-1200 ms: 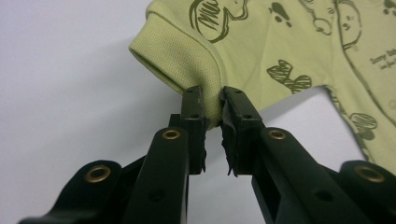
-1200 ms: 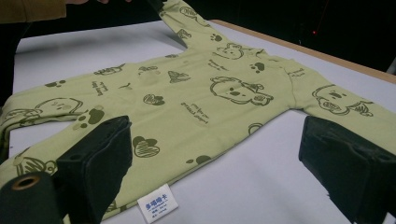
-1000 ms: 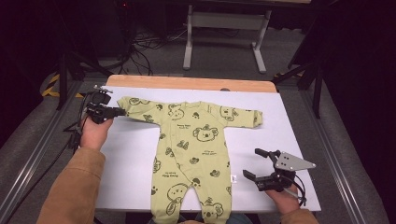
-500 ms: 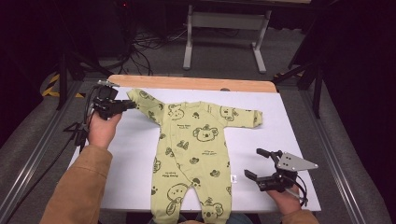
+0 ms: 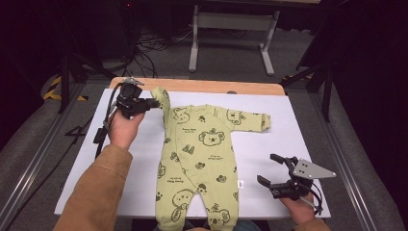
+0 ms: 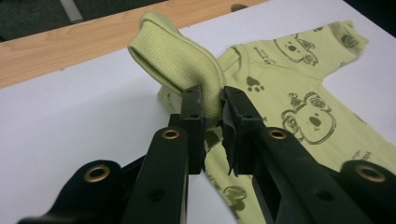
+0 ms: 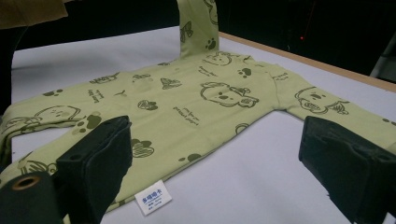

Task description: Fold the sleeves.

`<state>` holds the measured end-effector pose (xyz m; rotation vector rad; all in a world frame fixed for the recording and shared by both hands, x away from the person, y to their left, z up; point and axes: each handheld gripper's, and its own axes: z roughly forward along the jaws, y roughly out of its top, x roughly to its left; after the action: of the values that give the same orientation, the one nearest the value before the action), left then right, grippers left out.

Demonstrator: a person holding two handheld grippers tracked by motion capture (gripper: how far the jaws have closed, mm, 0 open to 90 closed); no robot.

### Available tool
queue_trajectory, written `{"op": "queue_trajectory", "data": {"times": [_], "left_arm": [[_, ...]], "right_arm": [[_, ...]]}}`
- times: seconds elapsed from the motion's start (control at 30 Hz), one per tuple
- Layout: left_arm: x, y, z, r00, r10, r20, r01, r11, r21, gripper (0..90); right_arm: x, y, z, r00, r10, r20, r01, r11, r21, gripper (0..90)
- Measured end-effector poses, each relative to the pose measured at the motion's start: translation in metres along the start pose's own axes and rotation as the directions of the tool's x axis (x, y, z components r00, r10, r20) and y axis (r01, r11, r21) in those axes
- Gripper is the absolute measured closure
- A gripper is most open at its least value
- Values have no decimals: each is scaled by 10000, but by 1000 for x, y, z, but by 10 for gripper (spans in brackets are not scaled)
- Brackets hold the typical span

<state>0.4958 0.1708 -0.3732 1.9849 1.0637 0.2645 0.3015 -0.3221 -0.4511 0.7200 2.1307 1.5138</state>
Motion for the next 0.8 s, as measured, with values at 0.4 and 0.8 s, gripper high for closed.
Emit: {"op": "queue_trajectory", "data": {"times": [0.4, 0.8], "left_arm": [[-28, 16, 39, 9988, 362, 342, -378, 9982, 472, 787], [-36, 18, 68, 9985, 399, 387, -434, 9946, 945, 786]], "right_arm": [[1, -1, -13, 9999, 7, 135, -4, 9997, -251, 103], [3, 1, -16, 9999, -6, 149, 12, 9992, -391, 103]]}}
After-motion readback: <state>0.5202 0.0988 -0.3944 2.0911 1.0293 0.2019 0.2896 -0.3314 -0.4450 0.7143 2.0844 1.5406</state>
